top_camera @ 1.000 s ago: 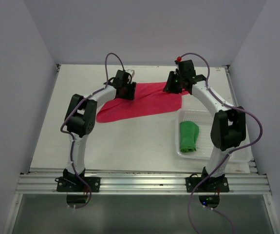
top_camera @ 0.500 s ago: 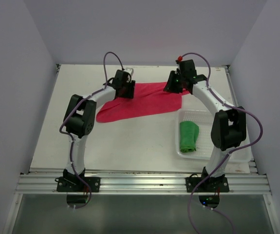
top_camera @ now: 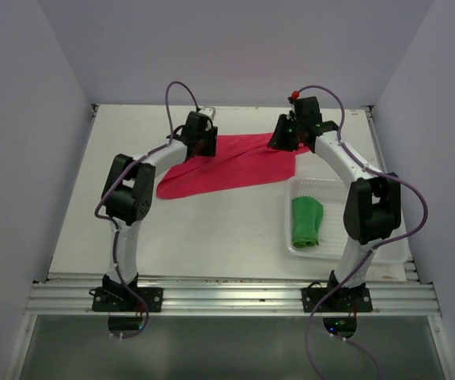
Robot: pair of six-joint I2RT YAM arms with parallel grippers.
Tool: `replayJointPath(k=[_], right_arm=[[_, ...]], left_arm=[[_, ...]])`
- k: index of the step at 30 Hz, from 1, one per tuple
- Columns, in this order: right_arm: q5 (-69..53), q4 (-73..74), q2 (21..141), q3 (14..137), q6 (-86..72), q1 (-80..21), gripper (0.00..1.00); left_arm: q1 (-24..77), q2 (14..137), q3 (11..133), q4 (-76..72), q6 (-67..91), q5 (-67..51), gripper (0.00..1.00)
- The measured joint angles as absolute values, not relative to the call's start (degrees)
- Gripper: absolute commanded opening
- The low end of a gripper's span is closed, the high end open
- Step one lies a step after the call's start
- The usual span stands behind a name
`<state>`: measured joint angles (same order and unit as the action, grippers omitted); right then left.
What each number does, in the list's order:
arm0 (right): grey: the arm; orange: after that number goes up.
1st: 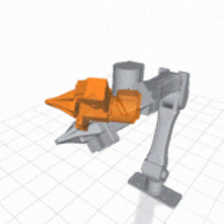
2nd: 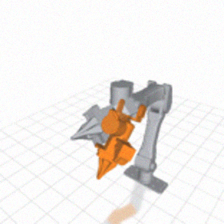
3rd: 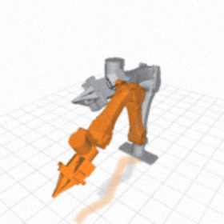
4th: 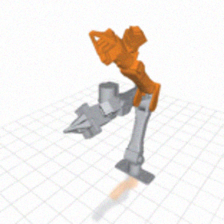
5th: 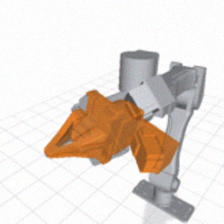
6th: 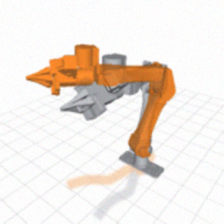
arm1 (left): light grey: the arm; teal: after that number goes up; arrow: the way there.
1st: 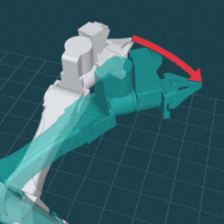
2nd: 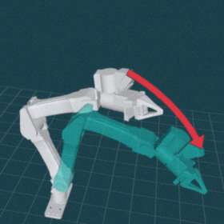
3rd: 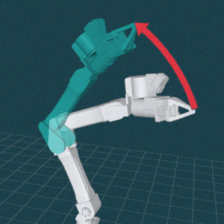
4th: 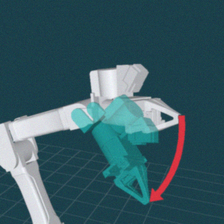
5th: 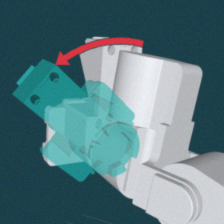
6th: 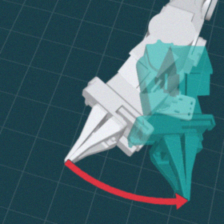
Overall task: Roll the towels
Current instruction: Flatten the towel
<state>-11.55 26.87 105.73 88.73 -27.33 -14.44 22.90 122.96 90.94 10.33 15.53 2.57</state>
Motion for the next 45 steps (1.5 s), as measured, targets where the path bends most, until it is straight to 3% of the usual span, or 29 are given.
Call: replayJointPath(k=[20, 28, 31, 39, 45], right_arm=[[-11.6, 26.1, 105.7, 88.1, -27.4, -13.8, 0.26], [-11.5, 26.1, 105.7, 87.9, -27.4, -13.7, 0.25], [-11.6, 26.1, 105.7, 87.8, -27.4, -13.7, 0.25], [-11.5, 26.2, 105.7, 87.8, -27.4, -13.7, 0.25], [-11.4, 26.6, 105.7, 87.8, -27.4, -13.6, 0.25]], left_arm=[[22.9, 125.8, 91.1, 11.7, 15.2, 3.2, 0.34], [22.9, 125.8, 91.0, 11.7, 14.3, 3.3, 0.15], [22.9, 125.8, 90.8, 11.7, 13.7, 3.4, 0.0], [22.9, 124.9, 90.5, 13.8, 12.3, 7.4, 0.0], [21.6, 114.2, 82.8, 18.4, 11.3, 13.3, 0.0]])
